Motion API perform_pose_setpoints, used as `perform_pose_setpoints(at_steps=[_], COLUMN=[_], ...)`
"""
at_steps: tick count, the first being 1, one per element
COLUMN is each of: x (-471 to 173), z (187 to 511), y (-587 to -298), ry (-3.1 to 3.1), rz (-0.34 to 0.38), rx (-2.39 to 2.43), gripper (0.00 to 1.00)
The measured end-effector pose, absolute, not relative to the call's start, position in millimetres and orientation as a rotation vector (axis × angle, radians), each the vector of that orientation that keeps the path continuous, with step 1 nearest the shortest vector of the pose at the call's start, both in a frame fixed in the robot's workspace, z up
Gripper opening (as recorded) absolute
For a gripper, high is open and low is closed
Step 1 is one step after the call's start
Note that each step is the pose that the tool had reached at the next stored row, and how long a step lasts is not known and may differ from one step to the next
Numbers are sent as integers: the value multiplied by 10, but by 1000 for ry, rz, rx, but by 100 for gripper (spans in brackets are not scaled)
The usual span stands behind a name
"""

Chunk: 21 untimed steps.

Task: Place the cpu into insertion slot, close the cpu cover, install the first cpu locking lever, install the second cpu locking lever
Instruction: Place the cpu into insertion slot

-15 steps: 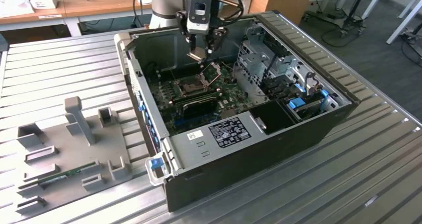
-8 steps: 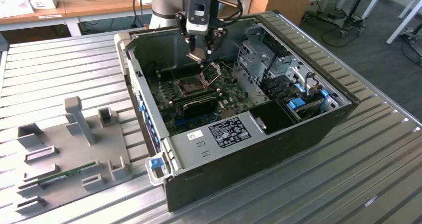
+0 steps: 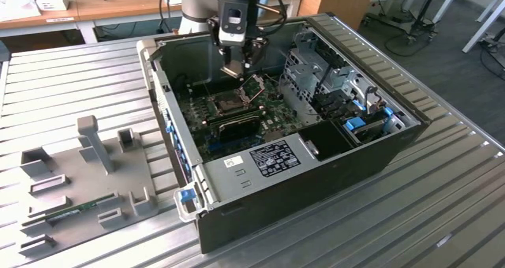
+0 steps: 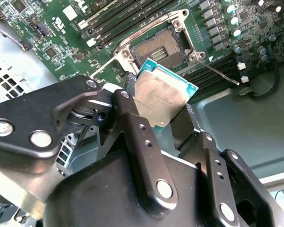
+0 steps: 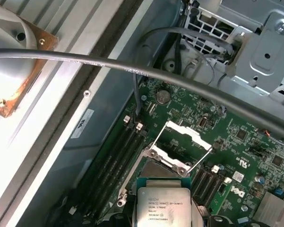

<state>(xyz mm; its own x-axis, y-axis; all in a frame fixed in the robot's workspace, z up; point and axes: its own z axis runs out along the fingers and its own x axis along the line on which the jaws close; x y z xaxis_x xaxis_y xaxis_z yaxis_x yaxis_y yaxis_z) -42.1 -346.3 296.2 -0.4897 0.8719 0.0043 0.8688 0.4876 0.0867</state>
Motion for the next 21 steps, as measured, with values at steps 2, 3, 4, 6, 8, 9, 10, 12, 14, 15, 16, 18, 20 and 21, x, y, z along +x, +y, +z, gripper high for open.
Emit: perform_pose_setpoints(at_steps=[2,3,4,6,8,9,10,12,14,15,16,18,20,21], x=[-432,-437,-442,-450,-450,-451,-451,-451,-450,-450,-450,-451,-451,-451], z=[2927,2910,2892,2856,2825,2814,2804,2786,2774,2769,2764,2753,2741,2735], y=[-3463,-3463,-3463,-3463,-3463,-3463,-3463,-3463,-3463,-3463,-3463,-3463,-3463,-3463], ry=[2669,2665,2661,2653,2640,2624,2608,2577,2545,2529,2514,2482,2448,2430], rz=[119,118,118,118,117,117,116,115,113,113,112,111,109,109], rx=[1574,1580,1586,1599,1620,1645,1668,1714,1759,1780,1800,1842,1886,1907], gripper=[54,54,54,54,54,54,54,54,54,54,54,54,54,54])
